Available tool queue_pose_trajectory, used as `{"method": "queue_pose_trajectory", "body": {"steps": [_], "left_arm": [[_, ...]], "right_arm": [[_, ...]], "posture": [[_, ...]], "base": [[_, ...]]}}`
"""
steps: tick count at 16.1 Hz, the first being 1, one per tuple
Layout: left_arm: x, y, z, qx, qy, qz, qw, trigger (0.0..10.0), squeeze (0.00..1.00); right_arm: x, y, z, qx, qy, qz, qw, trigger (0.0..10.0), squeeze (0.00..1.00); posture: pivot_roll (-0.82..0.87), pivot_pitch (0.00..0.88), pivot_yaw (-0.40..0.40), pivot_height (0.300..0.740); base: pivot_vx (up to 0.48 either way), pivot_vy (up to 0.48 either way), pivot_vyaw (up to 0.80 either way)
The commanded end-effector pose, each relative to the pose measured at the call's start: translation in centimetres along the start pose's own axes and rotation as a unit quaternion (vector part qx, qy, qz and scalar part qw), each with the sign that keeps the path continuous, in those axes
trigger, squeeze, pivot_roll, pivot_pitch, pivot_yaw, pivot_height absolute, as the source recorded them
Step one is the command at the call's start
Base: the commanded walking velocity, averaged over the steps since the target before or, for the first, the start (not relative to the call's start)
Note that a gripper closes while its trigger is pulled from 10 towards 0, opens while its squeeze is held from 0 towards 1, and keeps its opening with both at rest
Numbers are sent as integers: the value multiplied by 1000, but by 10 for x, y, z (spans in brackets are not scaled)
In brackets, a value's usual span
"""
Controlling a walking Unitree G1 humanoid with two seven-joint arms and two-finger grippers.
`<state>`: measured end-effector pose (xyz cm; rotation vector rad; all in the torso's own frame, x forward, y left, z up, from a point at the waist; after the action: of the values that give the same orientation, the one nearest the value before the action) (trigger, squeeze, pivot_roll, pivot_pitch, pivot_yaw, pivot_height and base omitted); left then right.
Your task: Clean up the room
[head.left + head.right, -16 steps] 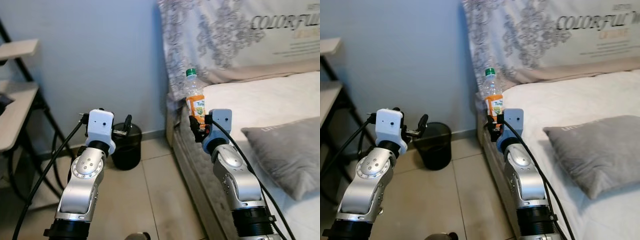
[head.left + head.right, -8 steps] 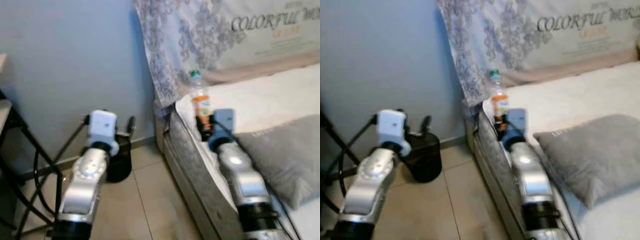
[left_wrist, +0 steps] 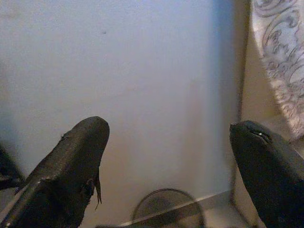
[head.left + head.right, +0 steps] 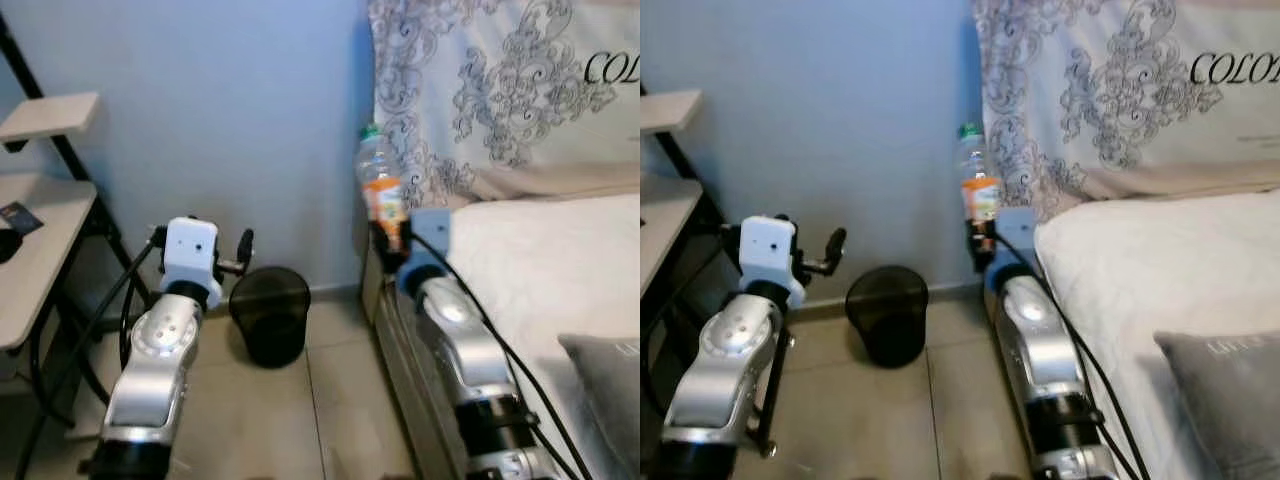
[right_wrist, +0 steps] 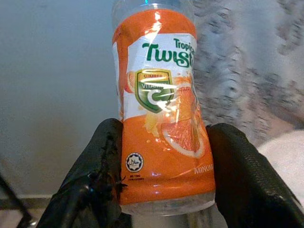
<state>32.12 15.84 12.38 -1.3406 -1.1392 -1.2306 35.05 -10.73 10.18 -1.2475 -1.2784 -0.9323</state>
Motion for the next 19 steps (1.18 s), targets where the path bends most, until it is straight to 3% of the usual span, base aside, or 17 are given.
{"method": "queue_pose_trajectory", "body": {"steps": [1,6,8,19], "left_arm": [[4,1,-2,-6,7,-3,1000,10000,0],[-2,0,1,-4,10,6,1000,10000,0],[-5,-1,4,-2,15,11,1000,10000,0],[-11,-4,-1,-36,39,26,998,10000,0]], "right_arm": [[5,1,-1,1,8,-11,1000,10000,0],[-7,1,3,24,34,16,999,10000,0],[-13,1,-2,12,24,30,999,10000,0],[-49,-8,-22,7,-5,100,995,10000,0]], "posture": [[60,0,18,740],[60,0,16,740],[64,0,10,740],[56,0,20,740]], "base": [[382,0,0],[369,0,0],[351,0,800],[334,0,0]]}}
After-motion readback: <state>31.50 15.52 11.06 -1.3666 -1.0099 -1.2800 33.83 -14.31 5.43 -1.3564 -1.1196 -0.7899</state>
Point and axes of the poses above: a point about 5 cm out from each wrist's last joint towards the gripper, its own y axis pointing out of the wrist towards the gripper, its own x axis along the axis of the wrist's last joint, z = x × y, the point moved 4 cm from there along y, pointing out of the wrist towards the gripper, and after that the axes turned 11 degrees about -y, right-handed, at the moved point
